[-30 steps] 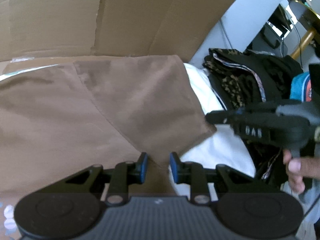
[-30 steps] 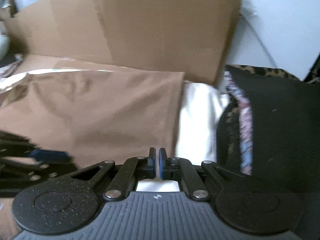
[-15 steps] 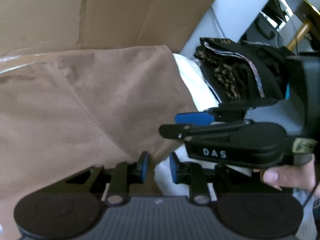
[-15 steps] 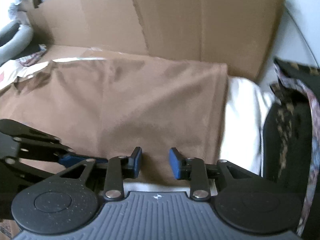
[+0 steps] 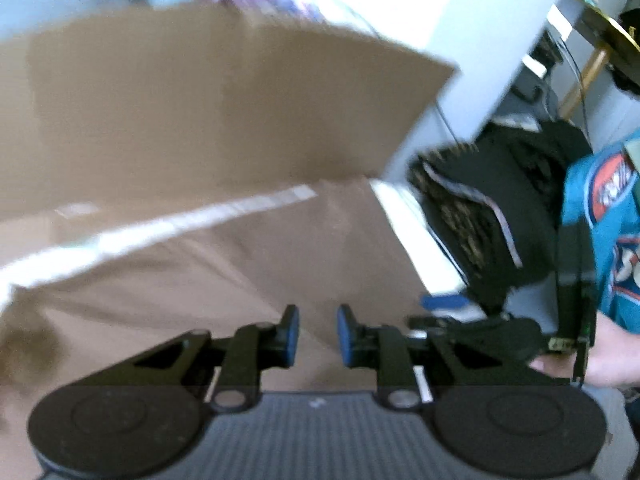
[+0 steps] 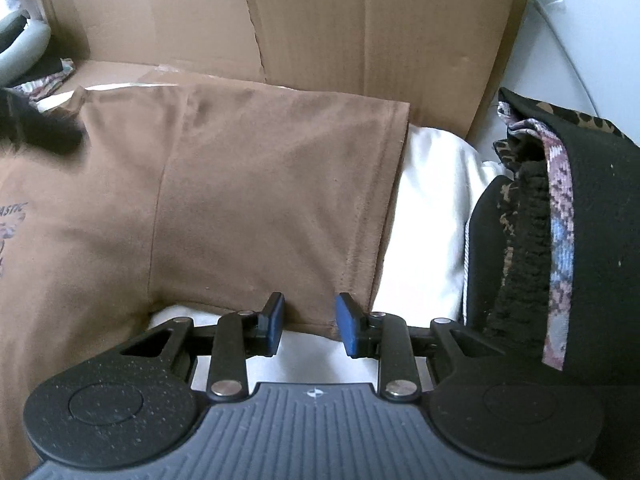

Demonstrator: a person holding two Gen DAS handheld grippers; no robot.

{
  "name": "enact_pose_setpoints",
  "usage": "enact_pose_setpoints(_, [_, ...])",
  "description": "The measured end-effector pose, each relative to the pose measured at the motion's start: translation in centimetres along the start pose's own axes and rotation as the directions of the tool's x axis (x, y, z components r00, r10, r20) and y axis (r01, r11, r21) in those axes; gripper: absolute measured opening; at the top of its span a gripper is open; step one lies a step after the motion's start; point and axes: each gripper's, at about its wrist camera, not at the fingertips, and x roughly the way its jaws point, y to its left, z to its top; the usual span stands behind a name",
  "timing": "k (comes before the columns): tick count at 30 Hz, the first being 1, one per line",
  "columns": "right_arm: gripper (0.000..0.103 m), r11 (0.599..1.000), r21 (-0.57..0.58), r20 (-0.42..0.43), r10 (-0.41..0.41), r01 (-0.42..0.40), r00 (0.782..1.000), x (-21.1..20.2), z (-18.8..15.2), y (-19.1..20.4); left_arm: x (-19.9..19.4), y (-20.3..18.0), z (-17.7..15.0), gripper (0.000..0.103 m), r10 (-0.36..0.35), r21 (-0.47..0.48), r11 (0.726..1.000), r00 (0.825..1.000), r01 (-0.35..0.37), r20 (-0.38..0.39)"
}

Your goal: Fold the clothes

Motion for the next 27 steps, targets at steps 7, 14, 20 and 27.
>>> enact_pose_setpoints(7, [0.033,0.995,0.041,-0.007,0.095,-0.095,0.995,-1.8,1.7,-0.5,-11.1,6.5,2.4,0.022,0.101,-0.018,0.995,0.989,-0.099,0.104])
enact_pose_setpoints(14, [0.034,0.987,-0.019,0.025,0.16,-0.16,0.987,-3.4,4.4,1.3,-21.4,12.9,1.2,0.022,0.228,-0.061,0.973,0.964,-0.221,0.136])
enact_pose_setpoints(20, [0.035,0.977,-0.083,0.028,0.2,-0.197,0.979,-4.4,7.4,2.9,-29.5,17.0,-1.1,0.023,0.349,-0.135,0.933,0.929,-0.333,0.126])
enact_pose_setpoints(27, [0.035,0.969,-0.121,0.041,0.223,-0.216,0.974,-4.7,10.7,4.6,-34.7,20.3,-7.0,0.024,0.453,-0.207,0.879,0.887,-0.43,0.083])
